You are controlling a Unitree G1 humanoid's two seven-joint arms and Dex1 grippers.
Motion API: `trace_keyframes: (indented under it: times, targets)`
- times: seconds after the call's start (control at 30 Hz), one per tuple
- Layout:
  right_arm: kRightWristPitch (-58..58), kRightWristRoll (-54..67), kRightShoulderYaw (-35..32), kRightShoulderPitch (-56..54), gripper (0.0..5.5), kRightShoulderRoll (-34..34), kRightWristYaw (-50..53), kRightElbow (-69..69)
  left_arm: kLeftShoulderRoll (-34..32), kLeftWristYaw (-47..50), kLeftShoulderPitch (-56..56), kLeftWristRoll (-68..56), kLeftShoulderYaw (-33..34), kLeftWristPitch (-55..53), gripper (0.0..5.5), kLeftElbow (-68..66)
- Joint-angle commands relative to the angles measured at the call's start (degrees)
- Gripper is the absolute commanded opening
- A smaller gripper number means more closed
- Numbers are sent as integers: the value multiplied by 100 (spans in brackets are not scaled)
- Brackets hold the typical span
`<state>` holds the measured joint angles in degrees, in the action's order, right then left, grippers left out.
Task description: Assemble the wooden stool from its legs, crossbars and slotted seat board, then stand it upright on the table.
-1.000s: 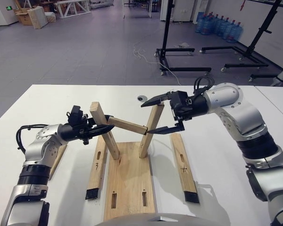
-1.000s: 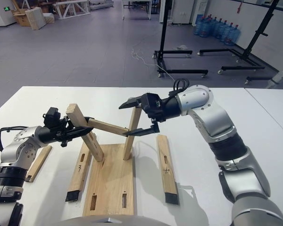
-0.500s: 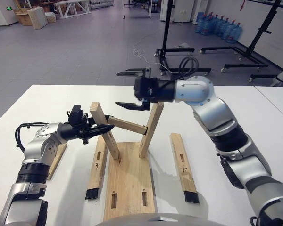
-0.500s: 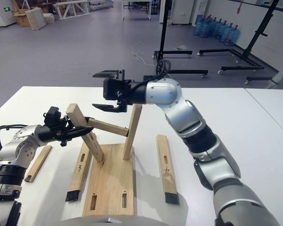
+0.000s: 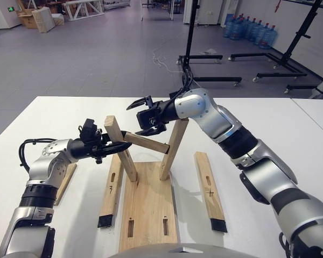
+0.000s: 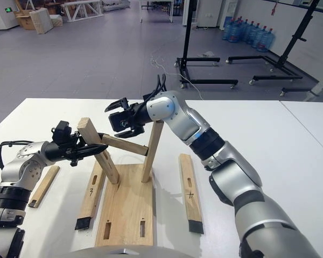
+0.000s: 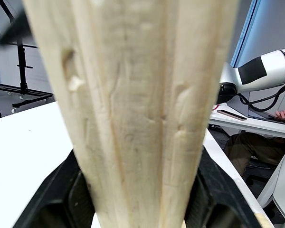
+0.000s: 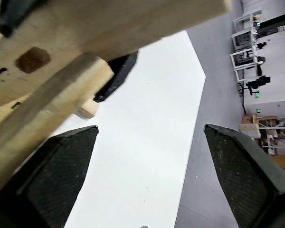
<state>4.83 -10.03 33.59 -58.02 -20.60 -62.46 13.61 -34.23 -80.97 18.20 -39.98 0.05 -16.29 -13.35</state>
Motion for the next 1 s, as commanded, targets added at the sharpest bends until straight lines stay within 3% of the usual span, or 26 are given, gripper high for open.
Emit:
trace_keyframes:
  times: [0.03, 0.2, 0.47, 0.83, 1.0]
  targets:
    - [-151, 439, -82, -114, 409, 86, -679, -93, -17, 160, -439, 665, -438, -140, 201, -162]
    - [-252, 638, -95, -62, 409, 65, -1232, -166, -19, 170, -421, 669, -450, -136, 201, -189]
    - [-38, 138, -609, -179, 409, 315, 46, -42, -35, 171, -472, 693, -496, -134, 201, -133]
    - [-1501, 173, -1770, 678, 409, 35, 799, -2054, -76, 588, -809, 625, -398, 25, 201, 448]
    - [-1358, 304, -2444, 1088, 409, 314, 1772, -2479, -102, 741, -1012, 554, -434, -8, 201, 673]
